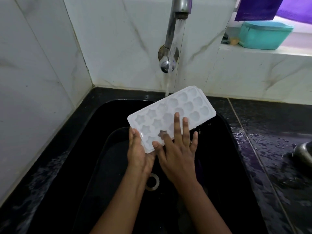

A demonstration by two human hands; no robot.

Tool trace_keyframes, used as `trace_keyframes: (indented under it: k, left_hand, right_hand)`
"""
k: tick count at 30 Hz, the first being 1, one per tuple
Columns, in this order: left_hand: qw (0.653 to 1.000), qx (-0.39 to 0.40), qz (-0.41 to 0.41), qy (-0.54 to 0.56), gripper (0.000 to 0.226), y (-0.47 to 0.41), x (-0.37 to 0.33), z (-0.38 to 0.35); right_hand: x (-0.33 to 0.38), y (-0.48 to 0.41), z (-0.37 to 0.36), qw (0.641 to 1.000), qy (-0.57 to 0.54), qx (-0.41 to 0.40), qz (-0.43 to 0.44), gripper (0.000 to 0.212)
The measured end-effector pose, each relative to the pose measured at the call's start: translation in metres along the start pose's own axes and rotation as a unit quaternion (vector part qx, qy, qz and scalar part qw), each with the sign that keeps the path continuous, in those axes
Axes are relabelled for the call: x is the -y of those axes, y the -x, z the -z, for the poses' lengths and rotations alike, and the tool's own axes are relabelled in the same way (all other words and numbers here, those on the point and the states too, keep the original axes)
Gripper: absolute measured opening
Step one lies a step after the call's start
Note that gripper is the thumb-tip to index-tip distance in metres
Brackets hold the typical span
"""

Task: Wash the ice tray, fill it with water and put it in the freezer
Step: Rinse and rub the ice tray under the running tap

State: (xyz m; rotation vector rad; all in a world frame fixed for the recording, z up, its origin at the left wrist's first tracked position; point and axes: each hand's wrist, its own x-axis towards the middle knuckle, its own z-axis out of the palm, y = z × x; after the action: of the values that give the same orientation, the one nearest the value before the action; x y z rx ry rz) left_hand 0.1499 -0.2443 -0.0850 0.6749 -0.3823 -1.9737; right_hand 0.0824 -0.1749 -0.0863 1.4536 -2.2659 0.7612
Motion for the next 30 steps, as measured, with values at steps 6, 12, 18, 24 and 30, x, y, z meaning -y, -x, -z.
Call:
trace_keyframes:
  k: [6,12,18,24,30]
  left_hand:
    - [1.0,0.002,0.005,-0.006,0.032,-0.002,0.006,0.002]
    - [1.0,-0.005,0.003,0.014,0.034,-0.007,0.005,0.006]
    - [1.0,-0.02,0.001,0.005,0.034,-0.01,0.004,0.004]
    - [1.0,0.005,-0.018,-0.024,0.034,-0.009,0.005,0.006]
    - [0.999,-0.025,0.002,-0.025,0.031,-0.012,0.004,0.01]
  right_hand:
    - [-0.006,-0.001,-0.001,1.0,0.009,0.0,-0.025,0.062]
    - [-0.01,-0.003,-0.003,0.999,-0.019,0.036,0.0,0.049]
    - [0.0,0.003,-0.007,0.999,0.022,0.035,0.004,0.054]
    - [-0.009,-0.001,-0.006,0.999,0.031,0.018,-0.002,0.049]
    - [-0.009,-0.005,-0.005,0.994,-0.04,0.098,0.006,0.067]
